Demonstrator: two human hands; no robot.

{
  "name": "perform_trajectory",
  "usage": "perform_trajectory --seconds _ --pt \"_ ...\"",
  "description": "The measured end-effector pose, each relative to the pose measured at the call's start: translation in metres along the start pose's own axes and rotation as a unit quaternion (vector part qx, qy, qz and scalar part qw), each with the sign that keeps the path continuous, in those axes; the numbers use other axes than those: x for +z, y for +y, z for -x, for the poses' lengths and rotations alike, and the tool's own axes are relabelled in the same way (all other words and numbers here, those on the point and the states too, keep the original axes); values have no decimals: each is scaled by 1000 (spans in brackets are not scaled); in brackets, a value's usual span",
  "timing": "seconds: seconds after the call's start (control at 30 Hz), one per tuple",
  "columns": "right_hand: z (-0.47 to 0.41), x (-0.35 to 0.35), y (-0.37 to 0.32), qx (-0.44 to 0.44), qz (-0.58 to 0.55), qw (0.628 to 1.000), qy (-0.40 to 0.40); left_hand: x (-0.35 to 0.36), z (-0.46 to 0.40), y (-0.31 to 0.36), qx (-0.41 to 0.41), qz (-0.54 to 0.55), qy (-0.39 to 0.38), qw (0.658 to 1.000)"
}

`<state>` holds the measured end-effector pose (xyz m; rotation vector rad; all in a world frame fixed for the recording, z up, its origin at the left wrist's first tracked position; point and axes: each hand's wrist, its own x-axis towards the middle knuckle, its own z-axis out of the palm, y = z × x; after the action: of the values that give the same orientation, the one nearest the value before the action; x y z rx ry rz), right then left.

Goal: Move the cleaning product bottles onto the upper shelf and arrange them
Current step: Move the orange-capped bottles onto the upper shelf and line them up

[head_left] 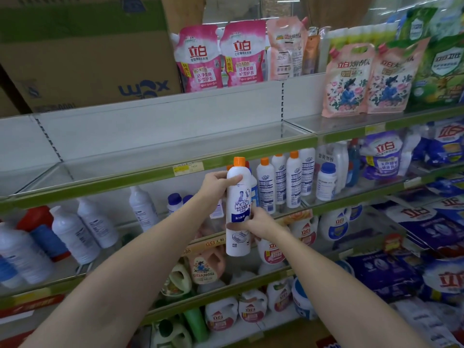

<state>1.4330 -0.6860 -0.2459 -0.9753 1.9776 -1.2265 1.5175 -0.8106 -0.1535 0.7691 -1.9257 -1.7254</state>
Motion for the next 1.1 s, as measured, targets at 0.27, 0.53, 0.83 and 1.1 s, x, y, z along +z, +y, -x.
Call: perform_trajectory --seconds 0.27,0.53,0.83,1.1 --pt "-7 13 -11 0 52 998 -31 -33 4 15 6 -113 26 993" --pt "-22 49 -54 -38 86 992 -80 -76 9 33 37 -91 82 992" --pt "-41 108 -155 -103 67 991 -44 -176 37 84 137 1 101 985" --pt "-36 226 -242 -154 35 987 -19 -303 82 114 158 35 125 979"
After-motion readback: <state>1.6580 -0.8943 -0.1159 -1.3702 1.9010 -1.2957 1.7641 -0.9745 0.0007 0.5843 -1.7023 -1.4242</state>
